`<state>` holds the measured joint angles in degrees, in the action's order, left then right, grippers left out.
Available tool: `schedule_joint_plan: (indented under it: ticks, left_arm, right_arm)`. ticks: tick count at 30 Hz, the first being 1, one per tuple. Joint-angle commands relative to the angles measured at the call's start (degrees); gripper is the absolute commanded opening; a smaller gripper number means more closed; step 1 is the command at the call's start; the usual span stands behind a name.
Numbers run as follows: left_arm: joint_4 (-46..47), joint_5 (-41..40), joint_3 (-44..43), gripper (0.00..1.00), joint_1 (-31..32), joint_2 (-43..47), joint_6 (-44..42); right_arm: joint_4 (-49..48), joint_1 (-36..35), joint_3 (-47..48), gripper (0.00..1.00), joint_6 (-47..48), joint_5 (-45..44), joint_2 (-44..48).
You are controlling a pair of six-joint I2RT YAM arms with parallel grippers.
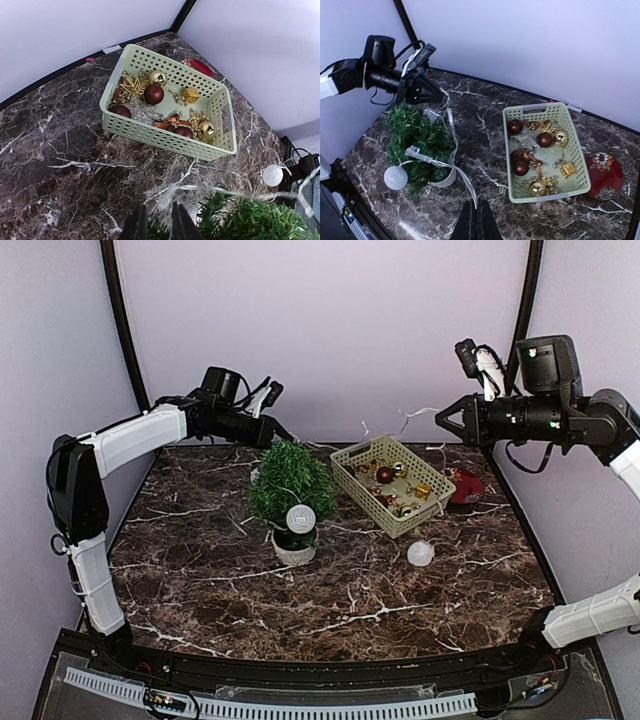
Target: Decorate the small christmas tree
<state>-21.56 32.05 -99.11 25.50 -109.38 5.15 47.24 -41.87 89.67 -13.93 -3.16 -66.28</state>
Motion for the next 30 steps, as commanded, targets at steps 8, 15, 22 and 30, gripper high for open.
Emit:
schedule_joint_plan:
  ticks: [8, 15, 22, 30]
  left_arm:
    - [-0.2, -12.2, 0.6, 0.71, -0.2, 10.3, -1.7]
    - [-1.6, -24.7, 4.2, 0.82, -0.2, 20.4, -4.0]
    - [3.1, -24.3, 18.1, 0.81, 9.3, 36.8, -8.5]
    - [21.3, -22.2, 44.2, 0.77, 21.6, 53.8, 4.2]
  right_arm:
    - [3.9, -2.0, -2.2, 0.00, 1.8, 22.2, 1.6]
    - [1.0, -6.8, -4.5, 0.00, 0.2, 32.4, 0.6]
    - [-13.1, -15.3, -10.4, 0.00, -5.1, 33.8, -2.2]
    - [-33.8, -16.3, -19.1, 0.00, -18.7, 27.9, -5.8]
